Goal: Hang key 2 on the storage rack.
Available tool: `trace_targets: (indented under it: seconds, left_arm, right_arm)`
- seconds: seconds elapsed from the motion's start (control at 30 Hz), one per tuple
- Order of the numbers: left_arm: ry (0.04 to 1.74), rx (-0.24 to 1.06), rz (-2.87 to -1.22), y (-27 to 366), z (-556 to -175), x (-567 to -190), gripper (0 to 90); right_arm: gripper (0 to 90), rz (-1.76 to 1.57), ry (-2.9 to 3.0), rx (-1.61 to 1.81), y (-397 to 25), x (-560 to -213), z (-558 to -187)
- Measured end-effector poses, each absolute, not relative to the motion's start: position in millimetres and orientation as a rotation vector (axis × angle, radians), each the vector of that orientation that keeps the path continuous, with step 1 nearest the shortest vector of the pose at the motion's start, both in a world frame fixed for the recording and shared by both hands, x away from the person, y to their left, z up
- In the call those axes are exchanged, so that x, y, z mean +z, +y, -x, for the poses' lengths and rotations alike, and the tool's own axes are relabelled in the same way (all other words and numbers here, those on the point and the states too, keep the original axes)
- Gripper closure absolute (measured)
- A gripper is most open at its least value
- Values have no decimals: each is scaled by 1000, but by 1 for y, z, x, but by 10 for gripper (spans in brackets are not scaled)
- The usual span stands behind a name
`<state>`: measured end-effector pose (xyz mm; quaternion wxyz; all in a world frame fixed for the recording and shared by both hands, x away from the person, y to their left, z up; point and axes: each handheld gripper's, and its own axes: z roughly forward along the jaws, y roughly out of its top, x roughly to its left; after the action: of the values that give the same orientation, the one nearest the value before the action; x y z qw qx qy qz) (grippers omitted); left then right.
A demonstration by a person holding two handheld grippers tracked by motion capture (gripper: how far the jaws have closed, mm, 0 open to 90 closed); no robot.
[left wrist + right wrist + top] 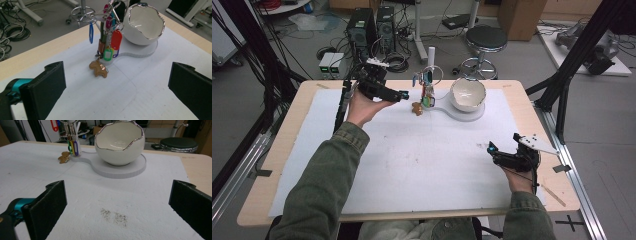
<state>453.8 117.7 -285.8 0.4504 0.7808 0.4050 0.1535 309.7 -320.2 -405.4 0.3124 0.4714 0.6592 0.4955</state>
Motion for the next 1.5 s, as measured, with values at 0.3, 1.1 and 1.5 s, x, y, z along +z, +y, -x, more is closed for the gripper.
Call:
trace_targets:
  seconds: [0.3, 1.1, 1.5]
  left_arm:
    - [1033, 352, -1883, 126, -451, -297, 16]
    - [1052, 421, -1875, 146, -428, -316, 16]
    - [1092, 481, -1839, 163, -417, -328, 16]
  right_arm:
    - [6, -1248, 1745, 1302, -320, -406, -310]
    - [6, -1233, 1751, 1296, -319, -406, -312]
    - [6, -1236, 1753, 1295, -318, -406, -311]
